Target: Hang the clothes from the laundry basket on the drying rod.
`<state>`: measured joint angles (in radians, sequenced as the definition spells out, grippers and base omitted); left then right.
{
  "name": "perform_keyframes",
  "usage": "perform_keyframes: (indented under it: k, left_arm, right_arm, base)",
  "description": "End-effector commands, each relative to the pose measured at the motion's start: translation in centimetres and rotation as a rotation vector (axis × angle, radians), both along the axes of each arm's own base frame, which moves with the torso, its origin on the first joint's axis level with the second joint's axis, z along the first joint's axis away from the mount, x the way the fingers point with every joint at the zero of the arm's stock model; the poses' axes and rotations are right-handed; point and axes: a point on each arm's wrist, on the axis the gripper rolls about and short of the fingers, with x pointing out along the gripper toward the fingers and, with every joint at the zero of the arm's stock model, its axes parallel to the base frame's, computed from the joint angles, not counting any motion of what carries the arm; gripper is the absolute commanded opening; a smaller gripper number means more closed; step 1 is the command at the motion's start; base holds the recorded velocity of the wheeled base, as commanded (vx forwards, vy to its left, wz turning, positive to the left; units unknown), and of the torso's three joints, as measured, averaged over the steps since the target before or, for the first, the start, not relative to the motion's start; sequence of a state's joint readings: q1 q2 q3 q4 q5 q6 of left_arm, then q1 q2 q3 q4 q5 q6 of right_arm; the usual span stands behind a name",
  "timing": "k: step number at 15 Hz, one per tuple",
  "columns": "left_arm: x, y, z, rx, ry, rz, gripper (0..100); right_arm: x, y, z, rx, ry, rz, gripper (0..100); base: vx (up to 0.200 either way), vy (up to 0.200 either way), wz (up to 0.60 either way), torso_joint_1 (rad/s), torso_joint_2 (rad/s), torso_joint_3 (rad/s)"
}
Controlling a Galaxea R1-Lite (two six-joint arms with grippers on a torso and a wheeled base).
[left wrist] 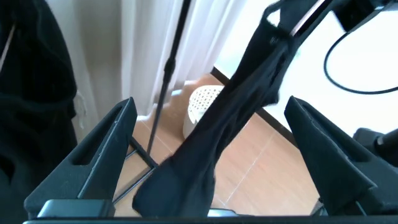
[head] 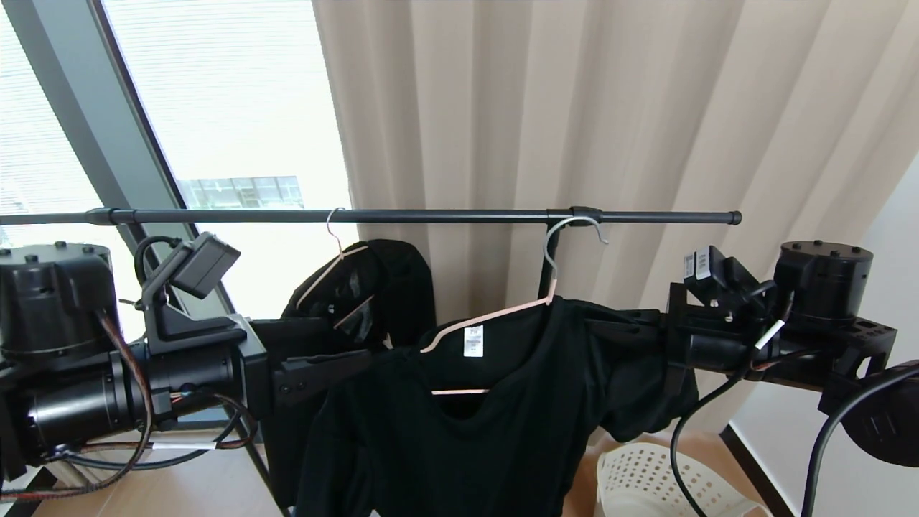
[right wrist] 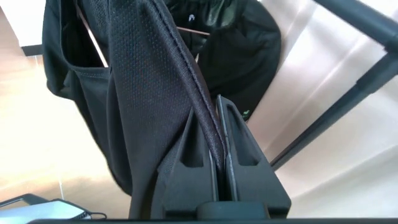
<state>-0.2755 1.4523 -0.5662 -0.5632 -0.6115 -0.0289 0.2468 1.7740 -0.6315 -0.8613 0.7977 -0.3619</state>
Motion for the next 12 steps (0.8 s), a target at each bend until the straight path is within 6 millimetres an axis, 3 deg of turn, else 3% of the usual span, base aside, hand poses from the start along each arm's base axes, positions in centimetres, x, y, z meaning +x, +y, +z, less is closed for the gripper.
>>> perform_keyframes:
  k: [1,6,9,12]
  left_arm:
    - [-0.2,-1.4,3.3,0.047,-0.106,-0.08,100]
    - [-0.4,-4.2,2.0,0.226,-0.129,-0.131,100]
    - [-0.6,-5.5,1.5,0.245,-0.134,-0.191,100]
    - [-0.1,-6.0,0.5,0.288,-0.137,-0.218,100]
  right_arm:
    - [-0.2,0.6,-0.3,-0.006,0.009,0.021,0]
    - [-0.5,1.0,-0.3,-0.01,0.007,0.03,0]
    - [-0.8,1.3,-0.3,-0.01,0.007,0.042,0]
    - [-1.1,1.2,-0.1,-0.009,-0.002,0.042,0]
  base:
    - [0.0,0.0,0.0,0.0,0.0,0.0]
    - [0.0,0.0,0.0,0.0,0.0,0.0]
    - [0.0,0.0,0.0,0.0,0.0,0.0]
    - [0.0,0.0,0.0,0.0,0.0,0.0]
